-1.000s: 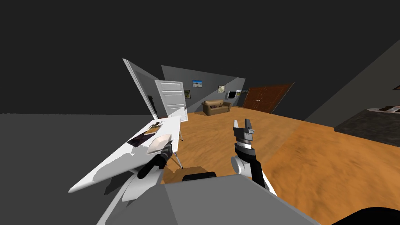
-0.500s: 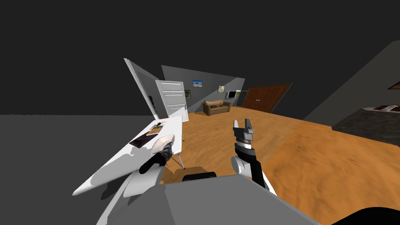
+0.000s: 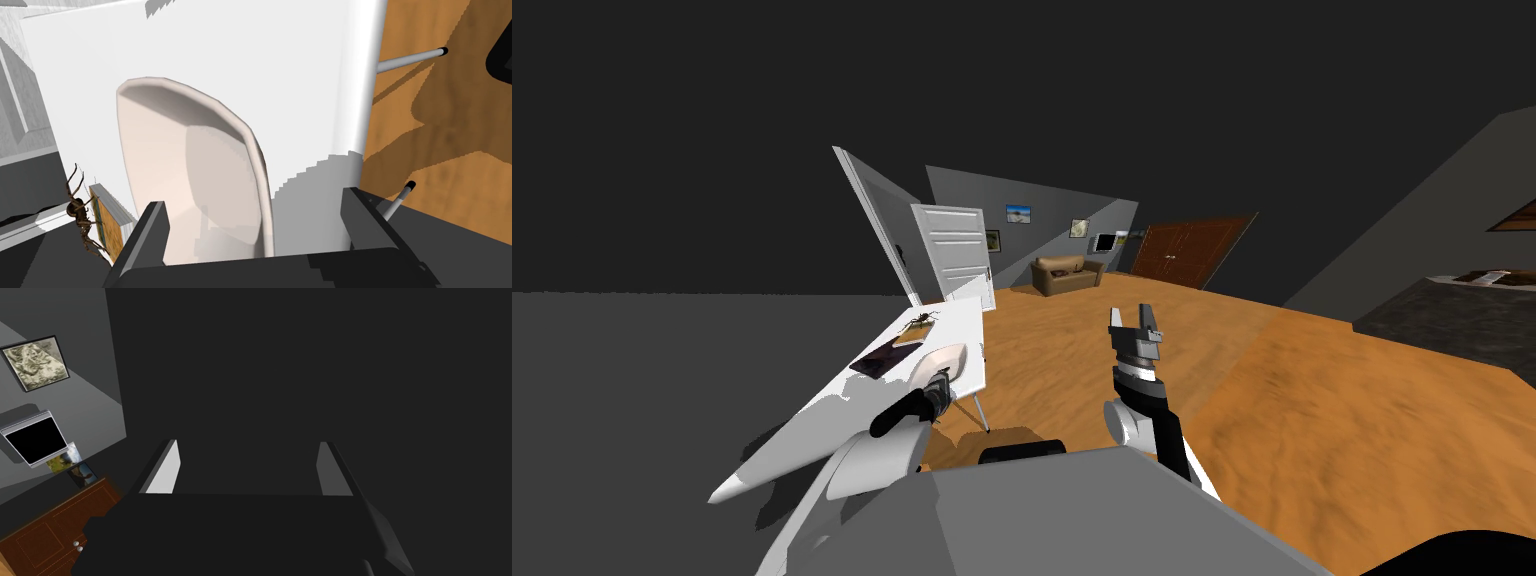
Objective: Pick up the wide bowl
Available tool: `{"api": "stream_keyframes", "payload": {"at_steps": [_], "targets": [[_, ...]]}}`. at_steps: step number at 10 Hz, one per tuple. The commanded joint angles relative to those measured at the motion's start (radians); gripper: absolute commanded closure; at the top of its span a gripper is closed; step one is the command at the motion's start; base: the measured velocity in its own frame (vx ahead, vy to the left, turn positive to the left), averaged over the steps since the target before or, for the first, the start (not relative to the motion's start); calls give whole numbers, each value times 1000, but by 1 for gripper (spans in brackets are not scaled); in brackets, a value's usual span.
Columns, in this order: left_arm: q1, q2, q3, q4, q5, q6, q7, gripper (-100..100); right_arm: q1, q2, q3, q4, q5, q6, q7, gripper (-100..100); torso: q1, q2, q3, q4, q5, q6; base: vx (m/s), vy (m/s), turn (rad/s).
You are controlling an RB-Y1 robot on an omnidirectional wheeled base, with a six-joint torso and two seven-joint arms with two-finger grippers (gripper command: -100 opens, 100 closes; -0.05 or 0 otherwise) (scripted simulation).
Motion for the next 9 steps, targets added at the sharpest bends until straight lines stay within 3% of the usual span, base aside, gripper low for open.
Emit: {"api": "stream_keyframes", "payload": {"at_steps": [1, 3, 4, 5, 9], "targets": [[-8, -2, 7, -2, 5, 38, 11, -100, 0, 0, 0, 0, 0, 0, 0, 0, 0, 0, 0, 0, 0, 0, 2, 68, -18], [-10, -2, 8, -2, 5, 39, 11, -100, 0, 0, 0, 0, 0, 0, 0, 0, 0, -1, -1, 0, 0, 0, 8, 42, -10], [-10, -2, 8, -2, 5, 43, 12, 0, 0, 0, 0, 0, 0, 0, 0, 0, -2, -1, 0, 0, 0, 0, 1, 5, 0], [-39, -4, 19, 32, 4, 37, 12, -100, 0, 0, 0, 0, 0, 0, 0, 0, -4, -1, 0, 0, -1, 0, -16, 3, -30], [-112, -10, 45, 116, 1, 25, 13, -100, 0, 0, 0, 0, 0, 0, 0, 0, -4, 2, 1, 0, -1, 0, -37, 0, -33]]}}
